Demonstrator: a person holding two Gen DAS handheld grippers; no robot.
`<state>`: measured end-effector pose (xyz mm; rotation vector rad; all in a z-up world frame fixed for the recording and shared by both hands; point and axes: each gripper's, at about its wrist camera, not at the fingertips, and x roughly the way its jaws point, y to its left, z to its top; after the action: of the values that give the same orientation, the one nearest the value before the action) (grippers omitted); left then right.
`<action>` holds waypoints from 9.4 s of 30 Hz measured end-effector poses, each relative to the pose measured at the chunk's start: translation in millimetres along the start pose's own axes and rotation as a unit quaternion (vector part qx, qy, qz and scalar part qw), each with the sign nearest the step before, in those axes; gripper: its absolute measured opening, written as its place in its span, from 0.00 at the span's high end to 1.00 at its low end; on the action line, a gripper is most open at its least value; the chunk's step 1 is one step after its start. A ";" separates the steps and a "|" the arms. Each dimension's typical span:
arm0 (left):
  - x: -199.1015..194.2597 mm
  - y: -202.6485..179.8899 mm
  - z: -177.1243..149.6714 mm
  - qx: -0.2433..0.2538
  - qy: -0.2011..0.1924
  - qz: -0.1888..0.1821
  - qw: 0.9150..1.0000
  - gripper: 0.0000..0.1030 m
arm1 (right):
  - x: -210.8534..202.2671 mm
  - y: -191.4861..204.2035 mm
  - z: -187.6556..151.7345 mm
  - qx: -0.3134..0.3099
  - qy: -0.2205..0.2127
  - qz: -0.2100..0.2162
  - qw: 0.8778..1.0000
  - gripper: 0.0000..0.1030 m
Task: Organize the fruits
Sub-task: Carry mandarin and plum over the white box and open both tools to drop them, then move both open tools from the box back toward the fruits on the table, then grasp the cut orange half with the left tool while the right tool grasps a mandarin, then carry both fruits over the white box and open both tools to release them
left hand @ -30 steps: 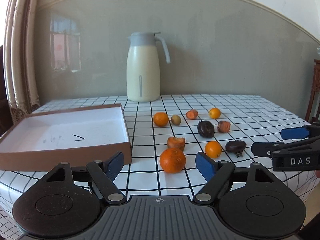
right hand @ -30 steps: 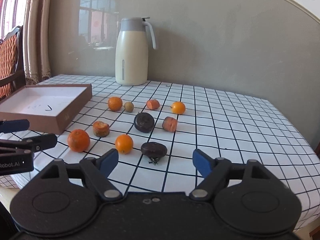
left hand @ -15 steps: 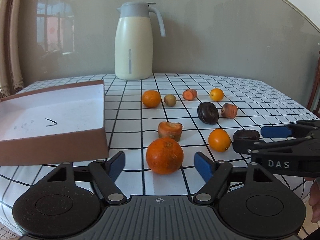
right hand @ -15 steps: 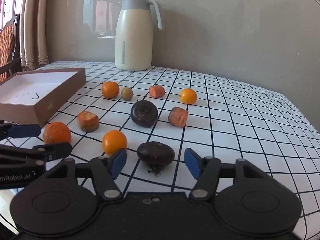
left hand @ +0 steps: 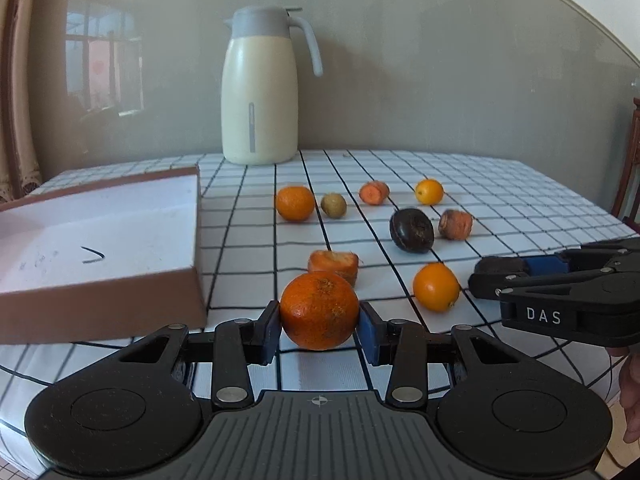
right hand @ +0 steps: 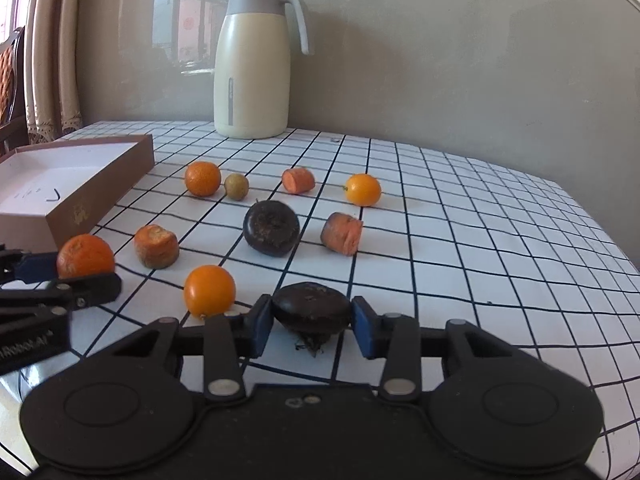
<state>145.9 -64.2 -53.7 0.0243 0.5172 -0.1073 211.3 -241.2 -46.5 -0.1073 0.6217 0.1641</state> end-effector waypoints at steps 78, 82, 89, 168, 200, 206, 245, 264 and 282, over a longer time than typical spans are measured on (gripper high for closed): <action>-86.1 245.3 7.8 -0.117 -0.100 0.261 0.953 0.00 | 26.9 153.5 98.0 -0.017 -0.142 0.105 0.984 0.06; -89.0 239.4 8.1 -0.115 -0.101 0.249 0.956 0.00 | 18.8 147.8 95.8 -0.016 -0.145 0.104 0.984 0.06; -92.6 227.4 10.8 -0.114 -0.106 0.229 0.961 0.00 | 7.6 133.2 92.6 -0.014 -0.150 0.091 0.984 0.06; -34.2 59.6 9.1 -0.017 -0.056 0.052 0.997 0.00 | 12.5 35.6 5.3 -0.049 -0.007 -0.027 0.998 0.38; 61.2 -24.3 18.4 0.032 0.020 0.003 0.999 0.33 | 10.6 -37.4 -3.1 0.030 0.001 -0.021 0.999 0.79; 61.2 -31.5 19.4 0.043 0.010 -0.003 0.999 0.66 | 10.1 -37.5 -3.3 0.035 -0.003 -0.025 0.999 0.80; -61.8 47.6 45.8 0.032 -0.096 0.052 0.994 0.66 | -58.0 34.0 38.8 0.005 -0.139 0.057 0.989 0.80; -106.5 155.8 31.7 -0.028 -0.118 0.151 0.981 0.66 | -65.1 124.8 66.4 -0.047 -0.181 0.139 0.972 0.80; -91.5 234.5 21.4 -0.075 -0.093 0.216 0.969 0.66 | -14.9 183.4 96.3 -0.064 -0.159 0.174 0.970 0.80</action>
<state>102.9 176.7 9.2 -0.0218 0.3210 0.3541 220.4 -48.7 30.8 -0.0939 0.3049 0.5520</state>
